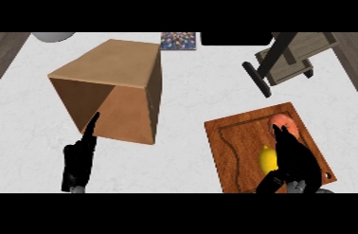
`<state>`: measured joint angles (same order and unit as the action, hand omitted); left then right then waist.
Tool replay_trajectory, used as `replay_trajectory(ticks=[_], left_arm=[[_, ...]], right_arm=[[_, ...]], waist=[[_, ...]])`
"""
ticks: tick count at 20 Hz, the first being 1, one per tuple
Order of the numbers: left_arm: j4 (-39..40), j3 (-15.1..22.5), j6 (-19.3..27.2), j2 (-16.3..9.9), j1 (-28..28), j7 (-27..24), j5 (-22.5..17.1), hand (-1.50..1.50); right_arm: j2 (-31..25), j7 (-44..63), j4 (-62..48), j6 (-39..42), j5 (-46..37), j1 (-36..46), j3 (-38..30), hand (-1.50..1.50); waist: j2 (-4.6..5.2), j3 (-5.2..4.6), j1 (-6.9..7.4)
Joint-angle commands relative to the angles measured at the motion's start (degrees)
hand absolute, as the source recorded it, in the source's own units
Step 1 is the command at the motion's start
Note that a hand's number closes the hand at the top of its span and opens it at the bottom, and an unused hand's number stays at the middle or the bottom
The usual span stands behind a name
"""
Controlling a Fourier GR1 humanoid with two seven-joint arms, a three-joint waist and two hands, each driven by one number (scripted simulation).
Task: Pick the lemon from the cutting board and place it in the tiered basket
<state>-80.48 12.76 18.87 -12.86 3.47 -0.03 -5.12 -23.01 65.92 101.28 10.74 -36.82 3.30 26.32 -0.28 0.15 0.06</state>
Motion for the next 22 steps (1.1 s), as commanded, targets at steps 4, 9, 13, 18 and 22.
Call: replay_trajectory(ticks=[4, 9, 13, 18, 22], left_arm=[[-0.90, -0.26, 0.30, 0.58, 0.80, 2.68, 1.26, 0.00], [2.37, -2.19, -1.56, 1.30, -3.49, 2.42, 0.87, 0.00], [4.29, -1.29, -1.55, 2.40, -0.84, -0.48, 1.99, 0.00], [0.57, -1.99, -2.57, 1.63, 2.00, -0.60, 1.31, 0.00], [1.07, -1.69, -0.91, 2.56, 0.92, 0.93, 1.96, 0.00]], right_arm=[[3.08, 7.13, 0.87, 4.01, -2.30, -0.89, -1.67, 1.50], [5.23, -4.64, -9.93, -0.17, -6.29, 0.81, -2.70, 1.50], [4.90, -6.43, -12.09, -0.13, -12.52, 2.22, 0.67, 1.50], [0.56, -2.71, -3.47, 5.23, -10.21, 2.94, -8.97, 1.50], [0.92, 7.67, 1.24, 7.89, -5.06, 6.99, -21.30, 1.50]], waist=[[0.21, -0.16, -0.06], [0.33, -0.14, 0.04], [0.37, -0.16, 0.19], [0.17, -0.19, -0.19], [-0.14, -0.34, -1.79]])
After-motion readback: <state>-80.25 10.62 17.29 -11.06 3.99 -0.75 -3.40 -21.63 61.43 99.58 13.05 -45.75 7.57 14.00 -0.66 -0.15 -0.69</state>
